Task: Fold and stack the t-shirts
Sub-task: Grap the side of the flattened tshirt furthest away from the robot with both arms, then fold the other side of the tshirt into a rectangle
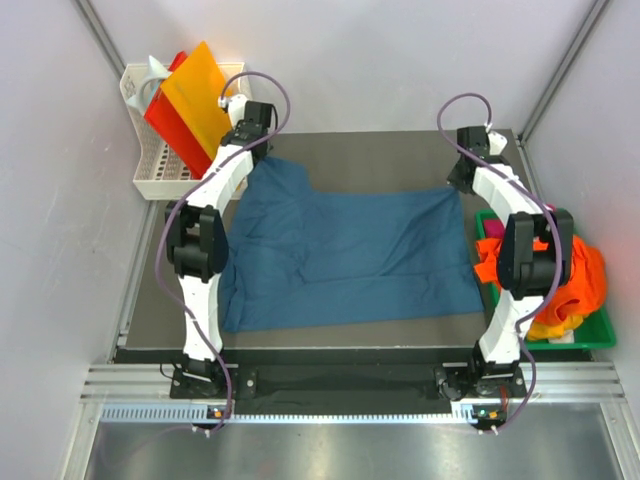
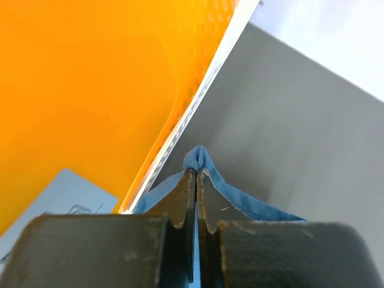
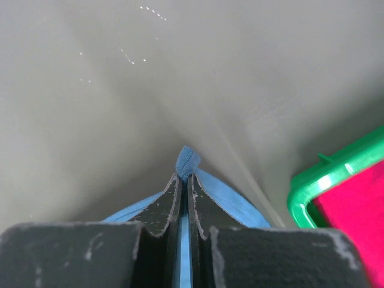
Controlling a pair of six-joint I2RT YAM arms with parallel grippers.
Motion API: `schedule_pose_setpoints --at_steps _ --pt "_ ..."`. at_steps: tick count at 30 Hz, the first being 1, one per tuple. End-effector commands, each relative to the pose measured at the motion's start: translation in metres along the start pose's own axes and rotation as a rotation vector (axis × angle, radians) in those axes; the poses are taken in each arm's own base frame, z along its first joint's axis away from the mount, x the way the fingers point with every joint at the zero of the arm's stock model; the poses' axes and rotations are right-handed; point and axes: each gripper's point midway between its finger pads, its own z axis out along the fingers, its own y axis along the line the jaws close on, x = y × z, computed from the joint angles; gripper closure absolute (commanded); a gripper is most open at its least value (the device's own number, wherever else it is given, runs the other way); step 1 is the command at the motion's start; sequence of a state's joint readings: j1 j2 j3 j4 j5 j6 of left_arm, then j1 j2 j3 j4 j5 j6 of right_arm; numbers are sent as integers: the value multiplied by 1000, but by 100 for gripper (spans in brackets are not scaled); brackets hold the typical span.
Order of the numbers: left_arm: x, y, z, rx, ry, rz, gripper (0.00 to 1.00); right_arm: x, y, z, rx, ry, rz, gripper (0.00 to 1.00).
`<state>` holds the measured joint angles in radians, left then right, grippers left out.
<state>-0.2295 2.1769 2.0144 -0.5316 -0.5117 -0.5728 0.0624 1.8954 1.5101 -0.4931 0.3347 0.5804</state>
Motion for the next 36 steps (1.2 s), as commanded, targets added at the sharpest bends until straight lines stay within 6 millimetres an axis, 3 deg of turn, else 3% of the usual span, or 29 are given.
schedule_pose_setpoints --at_steps 1,10,16,22,36 --pt "-57 -5 -42 57 -107 -51 100 -25 0 -23 -39 -80 49 100" --pt "-72 10 -72 57 -138 -66 100 -12 -14 -29 -17 -71 44 100" --pt "-62 26 -88 45 -120 -68 100 -10 -24 -38 -10 -81 54 100" --pt "-66 42 -115 53 -144 -71 100 -10 -35 -54 -12 -109 70 100" --pt "-68 65 -154 60 -162 -100 100 -4 -53 -72 3 -127 90 100"
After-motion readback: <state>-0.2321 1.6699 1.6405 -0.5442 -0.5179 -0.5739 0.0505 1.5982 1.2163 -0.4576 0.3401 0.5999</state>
